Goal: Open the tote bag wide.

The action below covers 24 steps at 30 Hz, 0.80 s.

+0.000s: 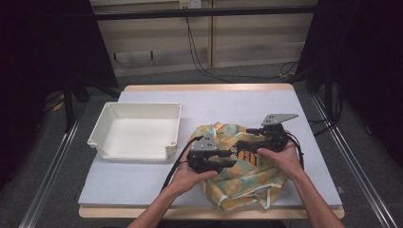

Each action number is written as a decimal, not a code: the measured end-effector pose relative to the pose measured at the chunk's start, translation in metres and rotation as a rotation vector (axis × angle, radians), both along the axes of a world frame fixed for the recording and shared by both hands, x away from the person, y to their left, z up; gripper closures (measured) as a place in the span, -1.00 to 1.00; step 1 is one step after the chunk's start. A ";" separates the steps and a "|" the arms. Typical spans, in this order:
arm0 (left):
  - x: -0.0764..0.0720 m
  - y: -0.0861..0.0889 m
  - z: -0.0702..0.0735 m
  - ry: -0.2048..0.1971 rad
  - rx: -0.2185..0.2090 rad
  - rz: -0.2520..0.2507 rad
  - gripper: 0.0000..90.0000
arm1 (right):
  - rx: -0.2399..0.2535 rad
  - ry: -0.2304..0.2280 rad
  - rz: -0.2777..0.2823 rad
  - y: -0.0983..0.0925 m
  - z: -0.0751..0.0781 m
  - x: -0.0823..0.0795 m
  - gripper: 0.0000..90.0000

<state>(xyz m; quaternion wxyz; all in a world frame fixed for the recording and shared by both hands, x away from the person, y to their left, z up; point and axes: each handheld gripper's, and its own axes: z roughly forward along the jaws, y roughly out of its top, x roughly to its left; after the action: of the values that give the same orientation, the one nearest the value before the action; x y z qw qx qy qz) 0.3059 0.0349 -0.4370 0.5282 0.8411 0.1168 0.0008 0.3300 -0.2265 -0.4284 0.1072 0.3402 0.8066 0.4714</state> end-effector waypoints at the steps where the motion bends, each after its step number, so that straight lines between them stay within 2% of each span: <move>1: 0.001 -0.001 -0.002 -0.004 0.004 0.005 0.27 | 0.002 0.005 0.002 0.002 -0.003 0.003 -0.26; 3: 0.002 -0.003 -0.007 -0.007 0.012 0.027 0.17 | -0.002 0.016 0.000 0.005 -0.007 0.007 -0.31; 5: 0.002 -0.005 -0.008 -0.032 0.043 0.019 0.11 | -0.023 0.020 0.012 0.009 -0.010 0.010 -0.32; 6: 0.002 -0.005 -0.009 -0.017 0.025 0.019 0.06 | -0.042 0.023 0.013 0.012 -0.012 0.011 -0.32; 7: 0.003 -0.004 -0.009 -0.015 0.030 0.014 0.02 | -0.057 0.027 0.013 0.014 -0.014 0.012 -0.32; 8: 0.002 -0.004 -0.008 -0.021 0.019 0.017 0.00 | -0.064 0.031 0.011 0.015 -0.015 0.013 -0.32; 10: 0.002 -0.004 -0.008 -0.030 0.025 0.011 -0.04 | -0.069 0.034 0.011 0.017 -0.017 0.016 -0.28; 11: 0.001 -0.004 -0.008 -0.037 0.034 0.013 -0.06 | -0.064 0.030 0.003 0.017 -0.019 0.018 -0.19; 13: 0.000 -0.003 -0.008 -0.031 0.028 0.012 -0.09 | -0.067 0.034 -0.012 0.018 -0.021 0.021 0.01; 15: -0.001 -0.004 -0.009 -0.046 0.025 0.007 -0.12 | -0.073 0.042 -0.015 0.019 -0.024 0.024 0.14; 17: -0.001 -0.005 -0.008 -0.054 0.041 0.012 -0.15 | -0.080 0.044 -0.007 0.021 -0.025 0.027 0.49; 21: 0.005 -0.009 -0.006 -0.049 0.029 -0.003 -0.19 | -0.088 0.054 0.006 0.023 -0.025 0.031 0.91; 22: 0.008 -0.010 -0.007 -0.046 0.047 -0.004 -0.20 | -0.086 0.056 0.006 0.023 -0.025 0.031 0.96; 24: 0.007 -0.013 -0.009 -0.069 0.085 -0.003 -0.18 | -0.076 0.057 -0.001 0.022 -0.024 0.032 1.00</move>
<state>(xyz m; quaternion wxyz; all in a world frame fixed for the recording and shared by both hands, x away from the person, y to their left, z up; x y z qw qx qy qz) 0.3130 0.0217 -0.4461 0.4959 0.8623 0.0970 0.0339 0.3618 -0.2042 -0.4520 0.0975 0.3496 0.8264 0.4305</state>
